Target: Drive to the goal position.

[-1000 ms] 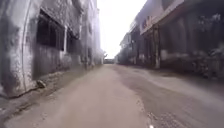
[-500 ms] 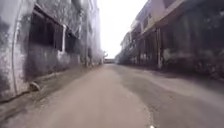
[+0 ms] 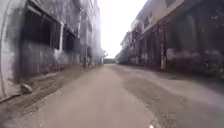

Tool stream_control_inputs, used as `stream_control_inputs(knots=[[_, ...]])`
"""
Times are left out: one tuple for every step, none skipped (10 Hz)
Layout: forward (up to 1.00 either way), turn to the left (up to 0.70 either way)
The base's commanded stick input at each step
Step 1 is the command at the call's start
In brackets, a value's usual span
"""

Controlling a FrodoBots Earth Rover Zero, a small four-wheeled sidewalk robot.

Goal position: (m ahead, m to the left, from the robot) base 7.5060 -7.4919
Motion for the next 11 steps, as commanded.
stream_control_inputs(knots=[[0.50, 0.00], [0.50, 0.00], [0.50, 0.00], [0.50, 0.00], [0.50, 0.00], [0.50, 0.00], [0.50, 0.00], [0.50, 0.00], [0.50, 0.00], [0.50, 0.00], [0.50, 0.00]])
